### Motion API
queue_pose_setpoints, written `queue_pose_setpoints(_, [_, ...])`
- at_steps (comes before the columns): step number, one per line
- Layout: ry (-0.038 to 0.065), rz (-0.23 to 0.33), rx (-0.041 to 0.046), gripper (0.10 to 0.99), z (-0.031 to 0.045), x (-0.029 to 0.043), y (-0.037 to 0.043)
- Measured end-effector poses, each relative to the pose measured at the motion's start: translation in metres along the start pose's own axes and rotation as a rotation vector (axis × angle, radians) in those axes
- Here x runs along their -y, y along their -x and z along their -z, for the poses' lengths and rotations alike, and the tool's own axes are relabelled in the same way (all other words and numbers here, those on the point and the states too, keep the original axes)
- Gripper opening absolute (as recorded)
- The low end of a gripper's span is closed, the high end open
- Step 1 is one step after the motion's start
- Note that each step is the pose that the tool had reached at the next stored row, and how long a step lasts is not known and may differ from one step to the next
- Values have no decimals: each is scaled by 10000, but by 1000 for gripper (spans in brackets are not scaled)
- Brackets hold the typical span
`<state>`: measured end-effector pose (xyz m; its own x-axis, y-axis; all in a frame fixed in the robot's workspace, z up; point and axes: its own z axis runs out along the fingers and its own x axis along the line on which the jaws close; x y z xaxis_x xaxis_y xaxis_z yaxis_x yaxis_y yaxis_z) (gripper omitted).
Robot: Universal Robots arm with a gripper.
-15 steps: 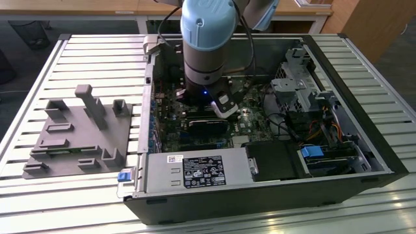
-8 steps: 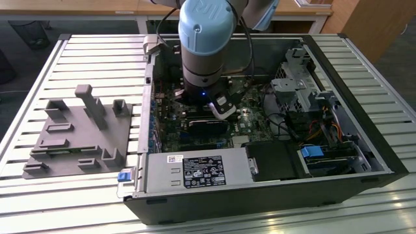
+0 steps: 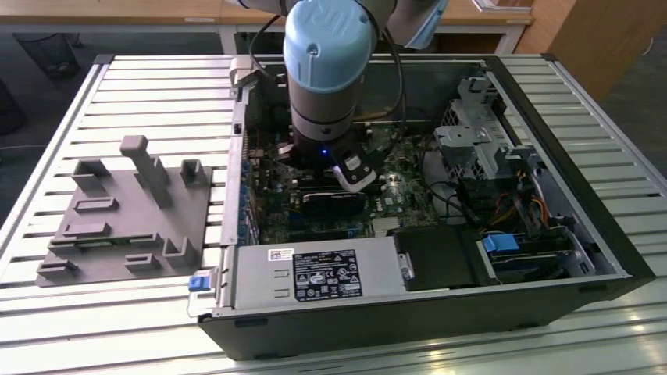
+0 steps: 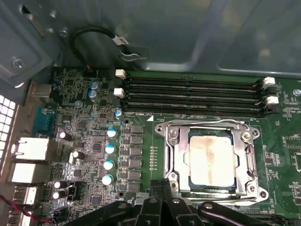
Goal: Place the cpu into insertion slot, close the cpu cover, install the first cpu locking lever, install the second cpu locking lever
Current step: 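Install the second cpu locking lever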
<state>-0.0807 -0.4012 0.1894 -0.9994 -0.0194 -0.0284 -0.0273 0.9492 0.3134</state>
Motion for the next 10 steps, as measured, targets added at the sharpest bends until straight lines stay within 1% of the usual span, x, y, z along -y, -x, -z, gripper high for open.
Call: queue_pose_setpoints(10, [3,0,2,106,91,-31,3])
